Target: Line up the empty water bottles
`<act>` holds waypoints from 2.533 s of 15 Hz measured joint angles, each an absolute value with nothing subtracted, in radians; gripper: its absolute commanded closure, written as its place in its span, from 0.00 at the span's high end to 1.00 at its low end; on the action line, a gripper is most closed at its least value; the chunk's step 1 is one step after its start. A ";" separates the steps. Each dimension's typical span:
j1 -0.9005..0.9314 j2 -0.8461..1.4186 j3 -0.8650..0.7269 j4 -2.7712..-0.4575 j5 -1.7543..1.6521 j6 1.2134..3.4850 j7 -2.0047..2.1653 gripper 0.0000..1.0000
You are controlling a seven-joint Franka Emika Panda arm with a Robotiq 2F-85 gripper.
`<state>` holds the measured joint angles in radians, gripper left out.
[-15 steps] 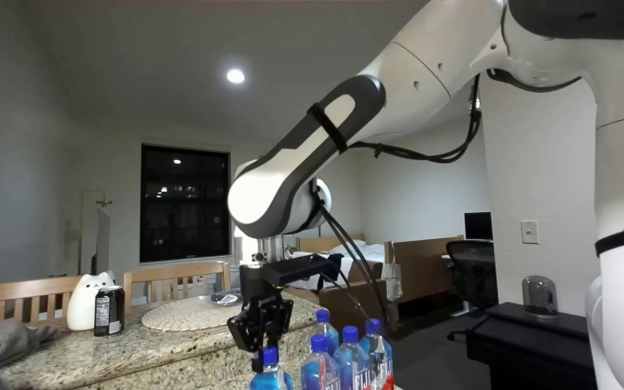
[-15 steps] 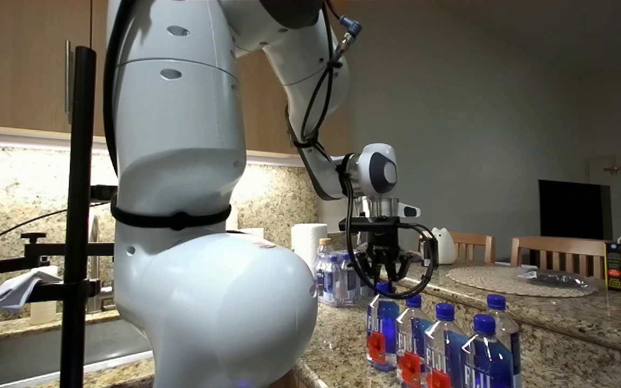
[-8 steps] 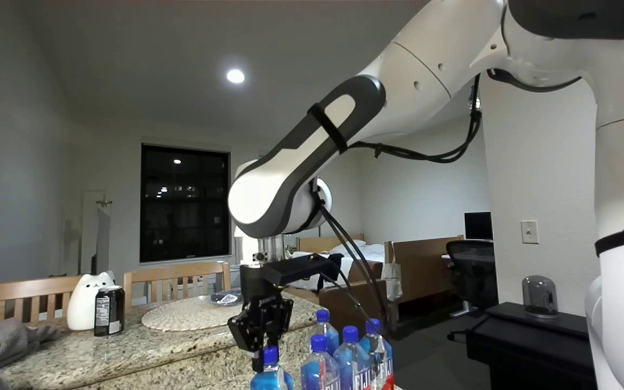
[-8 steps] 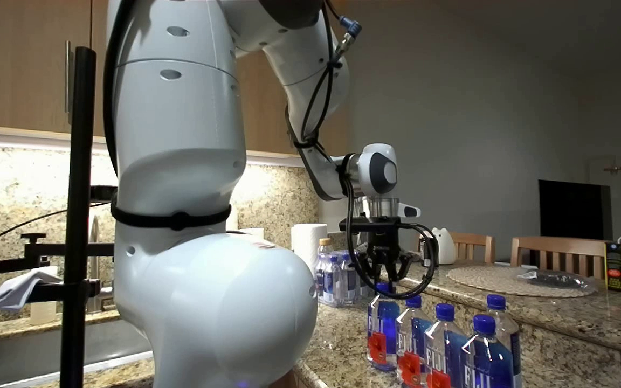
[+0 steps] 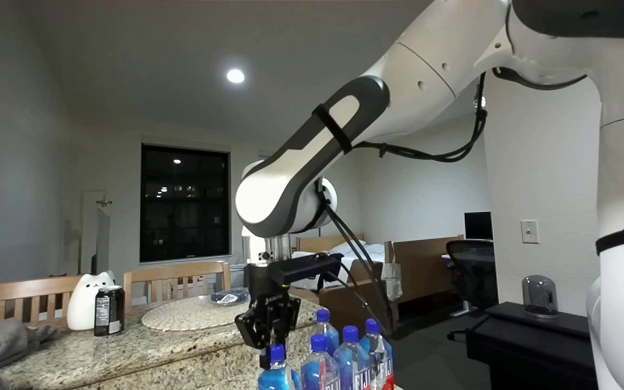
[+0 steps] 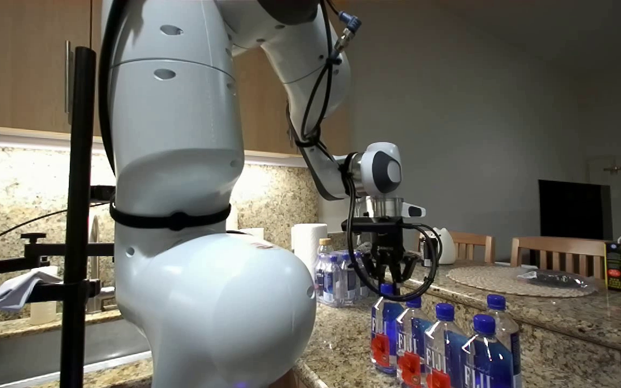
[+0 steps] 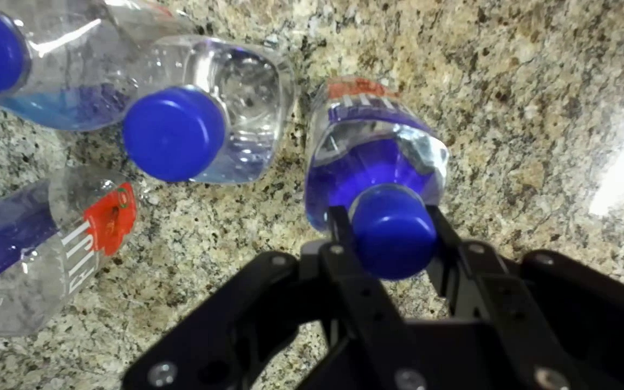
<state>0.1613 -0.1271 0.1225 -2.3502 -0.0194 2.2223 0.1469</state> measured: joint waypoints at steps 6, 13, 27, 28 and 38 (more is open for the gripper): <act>0.151 -0.151 0.124 -2.378 -0.020 2.228 0.166 0.10; 0.151 -0.163 0.136 -2.393 -0.035 2.237 0.206 0.10; 0.146 -0.181 0.143 -2.415 -0.063 2.244 0.281 0.10; 0.146 -0.185 0.143 -2.418 -0.063 2.245 0.281 0.10; 0.145 -0.194 0.144 -2.430 -0.063 2.250 0.281 0.62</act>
<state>0.1449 -0.1939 0.1436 -2.4298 -0.0632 2.2504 0.2814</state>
